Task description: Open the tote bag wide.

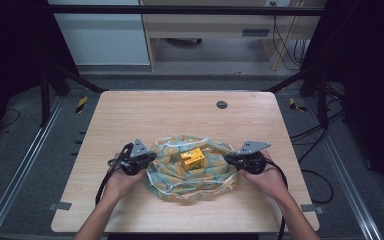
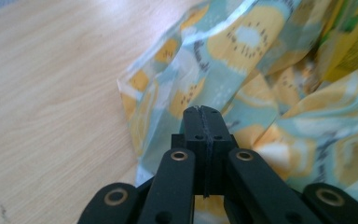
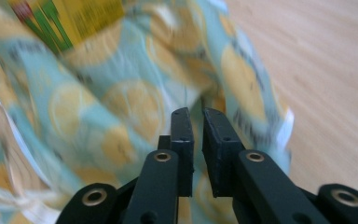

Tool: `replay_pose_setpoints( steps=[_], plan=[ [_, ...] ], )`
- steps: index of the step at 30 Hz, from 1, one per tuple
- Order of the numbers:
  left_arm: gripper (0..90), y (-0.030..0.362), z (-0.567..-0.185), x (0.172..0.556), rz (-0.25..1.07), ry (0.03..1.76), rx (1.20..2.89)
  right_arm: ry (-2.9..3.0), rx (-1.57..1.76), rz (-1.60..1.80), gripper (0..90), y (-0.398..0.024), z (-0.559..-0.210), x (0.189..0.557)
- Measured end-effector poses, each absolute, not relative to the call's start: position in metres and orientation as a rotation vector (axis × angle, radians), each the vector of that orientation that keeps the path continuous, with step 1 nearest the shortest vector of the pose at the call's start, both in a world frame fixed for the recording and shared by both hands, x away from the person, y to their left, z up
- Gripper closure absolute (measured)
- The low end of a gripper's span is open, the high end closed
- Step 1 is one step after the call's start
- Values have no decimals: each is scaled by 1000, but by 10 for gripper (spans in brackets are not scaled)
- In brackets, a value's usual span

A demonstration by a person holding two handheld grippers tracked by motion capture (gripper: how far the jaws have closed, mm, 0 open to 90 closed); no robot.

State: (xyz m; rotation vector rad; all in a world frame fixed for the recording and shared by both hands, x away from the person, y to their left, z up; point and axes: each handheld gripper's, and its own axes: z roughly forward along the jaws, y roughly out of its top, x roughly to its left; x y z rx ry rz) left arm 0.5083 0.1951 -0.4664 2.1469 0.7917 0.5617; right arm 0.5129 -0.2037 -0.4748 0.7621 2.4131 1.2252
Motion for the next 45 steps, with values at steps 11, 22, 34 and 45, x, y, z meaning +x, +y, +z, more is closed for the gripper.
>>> replay_pose_setpoints(
  steps=[11,22,34,45],
  plan=[
    [739,213,-443,492,617,803,2058,2249,761,1291,468,-204,-437,496],
    [195,254,-429,483,691,930,2016,1979,1002,1224,129,-241,-422,481],
    [93,296,-435,481,683,1076,1959,1862,1222,1156,72,-277,-437,467],
    [78,308,-460,473,663,1144,1989,1883,1369,1016,109,-283,-466,465]
  ],
)
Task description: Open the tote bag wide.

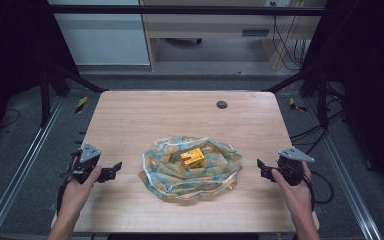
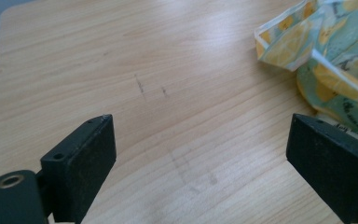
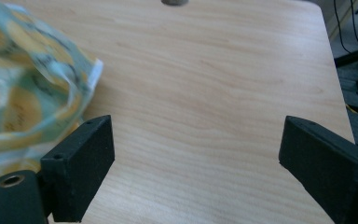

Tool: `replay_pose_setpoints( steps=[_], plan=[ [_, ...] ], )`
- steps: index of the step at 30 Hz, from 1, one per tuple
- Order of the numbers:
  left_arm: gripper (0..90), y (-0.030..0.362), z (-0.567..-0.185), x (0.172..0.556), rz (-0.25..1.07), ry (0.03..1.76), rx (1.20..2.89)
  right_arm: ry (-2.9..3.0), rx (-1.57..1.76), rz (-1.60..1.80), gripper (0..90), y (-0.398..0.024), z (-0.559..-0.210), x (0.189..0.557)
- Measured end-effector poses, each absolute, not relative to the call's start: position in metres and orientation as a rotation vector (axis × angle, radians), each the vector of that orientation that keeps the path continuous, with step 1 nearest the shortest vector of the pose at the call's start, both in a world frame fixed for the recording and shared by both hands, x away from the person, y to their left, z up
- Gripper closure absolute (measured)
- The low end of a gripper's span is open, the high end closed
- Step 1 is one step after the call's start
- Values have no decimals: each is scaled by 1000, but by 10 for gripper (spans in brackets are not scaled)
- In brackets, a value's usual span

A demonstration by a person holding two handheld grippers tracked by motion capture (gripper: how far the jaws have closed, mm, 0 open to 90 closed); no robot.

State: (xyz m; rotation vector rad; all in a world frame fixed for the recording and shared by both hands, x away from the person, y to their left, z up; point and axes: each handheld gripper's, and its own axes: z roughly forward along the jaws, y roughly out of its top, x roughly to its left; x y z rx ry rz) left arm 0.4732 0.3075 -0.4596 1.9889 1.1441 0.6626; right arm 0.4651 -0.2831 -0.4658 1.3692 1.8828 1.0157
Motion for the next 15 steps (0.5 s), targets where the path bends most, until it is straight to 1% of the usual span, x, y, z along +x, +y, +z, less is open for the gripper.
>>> replay_pose_setpoints(
  steps=[6,9,15],
  plan=[
    [78,307,-470,468,639,1170,2030,1917,1400,922,118,-280,-478,466],
    [76,306,-473,462,626,1177,2011,1927,1402,885,118,-274,-481,464],
    [73,301,-475,462,660,1165,2034,1946,1357,893,121,-263,-487,460]
  ],
)
